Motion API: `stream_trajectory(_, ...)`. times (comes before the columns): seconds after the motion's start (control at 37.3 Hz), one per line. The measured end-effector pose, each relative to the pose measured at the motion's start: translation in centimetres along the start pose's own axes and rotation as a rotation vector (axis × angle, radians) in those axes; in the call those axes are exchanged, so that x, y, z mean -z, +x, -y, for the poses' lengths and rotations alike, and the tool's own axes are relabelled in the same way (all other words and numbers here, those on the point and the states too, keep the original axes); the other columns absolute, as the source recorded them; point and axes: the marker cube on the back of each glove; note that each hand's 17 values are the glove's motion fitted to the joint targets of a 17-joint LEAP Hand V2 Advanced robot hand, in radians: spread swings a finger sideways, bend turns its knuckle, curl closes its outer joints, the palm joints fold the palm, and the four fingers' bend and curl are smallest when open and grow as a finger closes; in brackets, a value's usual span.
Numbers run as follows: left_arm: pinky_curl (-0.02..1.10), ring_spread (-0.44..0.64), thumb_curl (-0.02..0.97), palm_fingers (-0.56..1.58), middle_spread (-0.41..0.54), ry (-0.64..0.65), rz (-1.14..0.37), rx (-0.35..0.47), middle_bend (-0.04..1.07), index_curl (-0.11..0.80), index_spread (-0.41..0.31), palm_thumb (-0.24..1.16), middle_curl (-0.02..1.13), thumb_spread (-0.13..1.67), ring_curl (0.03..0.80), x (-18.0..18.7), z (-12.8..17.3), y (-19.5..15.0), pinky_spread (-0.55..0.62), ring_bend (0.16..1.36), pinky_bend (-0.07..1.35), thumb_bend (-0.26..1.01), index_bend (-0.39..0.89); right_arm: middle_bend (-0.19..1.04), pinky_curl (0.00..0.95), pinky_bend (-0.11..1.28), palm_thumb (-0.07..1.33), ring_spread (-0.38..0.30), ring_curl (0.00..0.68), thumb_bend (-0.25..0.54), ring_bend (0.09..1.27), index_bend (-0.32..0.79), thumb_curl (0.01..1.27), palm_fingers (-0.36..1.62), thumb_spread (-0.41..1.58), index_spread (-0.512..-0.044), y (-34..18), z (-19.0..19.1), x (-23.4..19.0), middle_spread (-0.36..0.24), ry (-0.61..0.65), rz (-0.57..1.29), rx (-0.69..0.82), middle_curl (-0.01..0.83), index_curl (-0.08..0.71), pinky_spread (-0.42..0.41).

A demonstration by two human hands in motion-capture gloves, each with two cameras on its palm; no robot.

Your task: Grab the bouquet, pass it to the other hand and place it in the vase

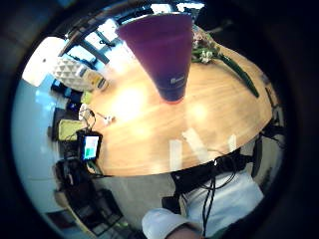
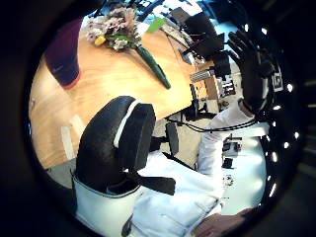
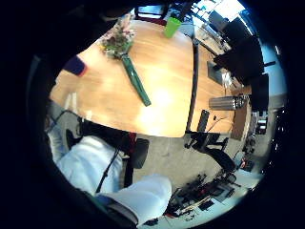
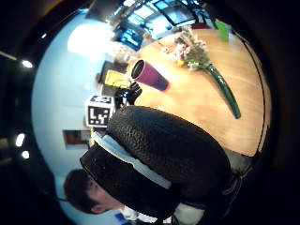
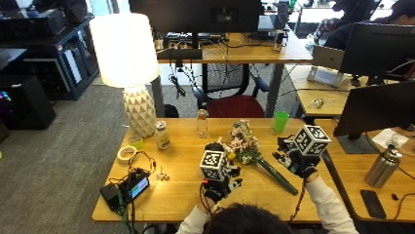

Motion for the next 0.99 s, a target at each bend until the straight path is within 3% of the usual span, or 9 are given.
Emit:
stream_trajectory(0.11,0.13,0.16,0.052,0.38,0.122,0.010,0.000,0.028,0.13,0.099,-0.036,0.16,0.06,0.62,0.141,-0.1,0.1,-0.5,0.23,0.49,0.37,0.08,0.18,0.24,0.162,0.49,0.07,0.093,0.094,0.023,0.28,0.14,0.04,0.42,0.58,-0.236,-0.1,-0.2,0.2,0.000,0.026,-0.012,0.000,0.101,0.087,0.184)
stream_trajectory(0.21,0.17,0.20,0.076,0.36,0.150,0.001,-0.016,0.050,0.14,0.143,-0.039,0.17,0.09,0.80,0.182,-0.2,0.0,-0.6,0.28,0.53,0.39,0.07,0.18,0.25,0.206,0.51,0.08,0.117,0.130,0.011,0.29,0.14,0.06,0.40,0.76,-0.285,0.2,-0.6,0.3,0.000,0.035,-0.025,-0.003,0.144,0.123,0.225)
stream_trajectory(0.46,0.22,0.24,0.122,0.33,0.179,-0.007,0.022,0.018,0.16,0.212,-0.044,0.18,0.13,1.01,0.218,-0.2,1.0,-0.5,0.33,0.55,0.40,0.04,0.18,0.25,0.248,0.50,0.09,0.142,0.177,-0.011,0.32,0.12,0.10,0.39,0.97,-0.330,1.2,-1.8,-0.5,0.000,-0.116,-0.108,-0.058,0.209,0.162,0.266)
stream_trajectory(0.51,0.23,0.24,0.131,0.32,0.182,-0.006,0.045,-0.001,0.16,0.224,-0.045,0.18,0.14,1.04,0.224,0.2,1.6,-0.3,0.33,0.56,0.40,0.03,0.18,0.26,0.262,0.53,0.08,0.145,0.196,-0.018,0.36,0.05,0.11,0.35,0.98,-0.333,1.3,-1.7,-0.6,0.005,-0.161,-0.149,-0.088,0.225,0.141,0.271)
stream_trajectory(0.67,0.25,0.25,0.155,0.31,0.187,0.028,0.089,-0.039,0.16,0.253,-0.046,0.19,0.16,1.09,0.236,1.4,2.4,0.2,0.34,0.57,0.40,0.00,0.17,0.28,0.297,0.60,0.09,0.159,0.235,-0.017,0.44,0.03,0.15,0.29,0.99,-0.300,1.8,-1.0,-0.3,0.052,-0.209,-0.219,-0.184,0.259,0.104,0.289)
stream_trajectory(0.8,0.26,0.25,0.176,0.30,0.190,0.067,0.112,-0.041,0.16,0.270,-0.046,0.20,0.17,1.11,0.245,1.6,3.0,-0.3,0.34,0.57,0.41,-0.01,0.17,0.26,0.327,0.69,0.15,0.156,0.275,-0.002,0.55,0.03,0.18,0.33,0.99,-0.244,3.4,0.7,-0.3,0.065,-0.229,-0.241,-0.270,0.275,0.084,0.300)
stream_trajectory(0.99,0.28,0.26,0.196,0.29,0.186,0.127,0.128,-0.042,0.16,0.289,-0.047,0.20,0.19,1.13,0.255,2.9,2.7,-0.4,0.34,0.58,0.41,-0.02,0.16,0.30,0.349,0.75,0.25,0.124,0.310,0.008,0.63,0.03,0.22,0.40,1.01,-0.179,8.4,4.8,-2.9,0.038,-0.295,-0.193,-0.414,0.312,0.063,0.277)
